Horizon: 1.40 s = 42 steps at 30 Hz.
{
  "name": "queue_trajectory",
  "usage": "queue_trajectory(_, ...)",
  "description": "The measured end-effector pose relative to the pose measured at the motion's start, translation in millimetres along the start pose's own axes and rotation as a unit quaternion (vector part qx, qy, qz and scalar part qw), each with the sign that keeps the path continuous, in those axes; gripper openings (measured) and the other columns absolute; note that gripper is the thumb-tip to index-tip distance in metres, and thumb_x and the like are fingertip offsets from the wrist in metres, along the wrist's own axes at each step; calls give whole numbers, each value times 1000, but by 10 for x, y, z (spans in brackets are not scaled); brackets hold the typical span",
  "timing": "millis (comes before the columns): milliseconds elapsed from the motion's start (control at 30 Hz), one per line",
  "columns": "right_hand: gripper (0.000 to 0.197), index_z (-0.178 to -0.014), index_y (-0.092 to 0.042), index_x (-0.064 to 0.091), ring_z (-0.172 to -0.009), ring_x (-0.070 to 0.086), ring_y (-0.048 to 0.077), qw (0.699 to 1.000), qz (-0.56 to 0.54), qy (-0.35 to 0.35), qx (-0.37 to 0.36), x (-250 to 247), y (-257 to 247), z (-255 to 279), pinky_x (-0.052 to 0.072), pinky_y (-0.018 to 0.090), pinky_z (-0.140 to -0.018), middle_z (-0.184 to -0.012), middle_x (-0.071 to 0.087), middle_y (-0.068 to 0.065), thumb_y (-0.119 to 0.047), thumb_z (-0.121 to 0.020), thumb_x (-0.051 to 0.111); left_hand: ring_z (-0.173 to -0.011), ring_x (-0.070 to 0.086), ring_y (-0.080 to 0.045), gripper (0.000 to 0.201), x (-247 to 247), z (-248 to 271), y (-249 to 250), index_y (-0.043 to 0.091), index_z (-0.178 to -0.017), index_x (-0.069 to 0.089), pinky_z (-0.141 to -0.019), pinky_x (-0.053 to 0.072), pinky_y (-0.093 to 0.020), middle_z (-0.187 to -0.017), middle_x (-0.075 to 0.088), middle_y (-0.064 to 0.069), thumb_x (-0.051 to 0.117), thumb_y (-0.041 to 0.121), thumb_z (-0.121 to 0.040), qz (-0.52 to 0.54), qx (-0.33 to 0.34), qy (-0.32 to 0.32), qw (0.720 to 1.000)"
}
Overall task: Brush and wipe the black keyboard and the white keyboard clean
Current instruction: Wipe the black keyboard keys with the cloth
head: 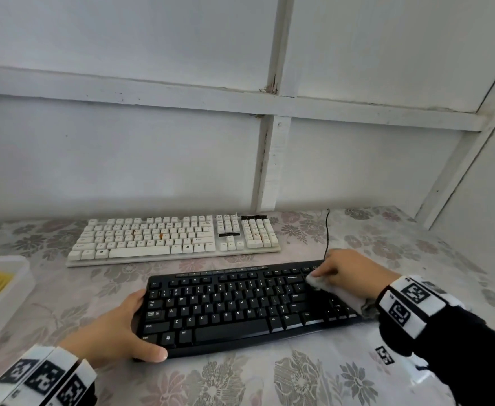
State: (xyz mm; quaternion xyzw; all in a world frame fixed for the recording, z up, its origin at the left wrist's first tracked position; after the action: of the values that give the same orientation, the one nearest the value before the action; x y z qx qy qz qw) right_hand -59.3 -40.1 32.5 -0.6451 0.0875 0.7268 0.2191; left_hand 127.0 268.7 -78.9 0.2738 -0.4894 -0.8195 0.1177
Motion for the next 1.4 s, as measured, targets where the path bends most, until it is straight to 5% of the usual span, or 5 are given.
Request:
queue_trajectory(600,36,-53,-21,65,-56,51,23,983,43,15,175,-52,1095,94,40,10,-53,-48,58,1,-23,-89,62,-117,55,-13,140,-2,11,0,31,-142,24,-105,41,-41,-128,52,18,97,37,-22,-17,-4,1,1000)
queue_trajectory(733,15,-97,-13,75,-83,62,11,975,5,10,222,-131,1238,174,38,16,-76,-105,72,1,-15,-87,65,-116,56,-13,140,-10,20,25,29,-141,25,-105,41,-41,-126,54,17,97,37,-21,-12,0,4,1000)
queue_trajectory(933,21,-108,-24,71,-68,46,-9,998,-46,23,21,-117,197,5,36,4,-63,-85,58,-21,-26,-88,63,-115,57,-15,145,-8,25,20,30,-142,25,-105,41,-42,-127,54,15,97,37,-16,-7,0,7,1000)
queue_trajectory(1267,44,-49,-23,51,-48,44,9,995,24,21,90,-4,573,141,38,4,-60,-53,39,-5,-28,-93,54,-116,54,-13,148,6,51,64,30,-141,24,-107,39,-40,-123,51,21,95,43,-13,-20,-4,5,1000)
queue_trajectory(1400,27,-73,1,68,-62,59,25,987,-6,44,157,-51,1053,169,45,10,-68,-70,63,19,-18,-90,58,-117,53,-12,151,13,69,81,28,-144,21,-108,38,-39,-125,50,20,95,45,-13,-31,-11,2,999)
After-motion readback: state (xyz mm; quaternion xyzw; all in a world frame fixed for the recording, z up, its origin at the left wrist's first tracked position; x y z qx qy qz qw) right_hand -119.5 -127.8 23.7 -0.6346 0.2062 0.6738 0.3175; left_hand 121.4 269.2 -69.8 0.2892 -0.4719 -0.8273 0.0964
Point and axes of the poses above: each hand's wrist, its own z-axis away from the middle knuckle, its own x-axis out of the palm, y = z × x, the point moved 9 cm from there along -z, towards the middle knuckle
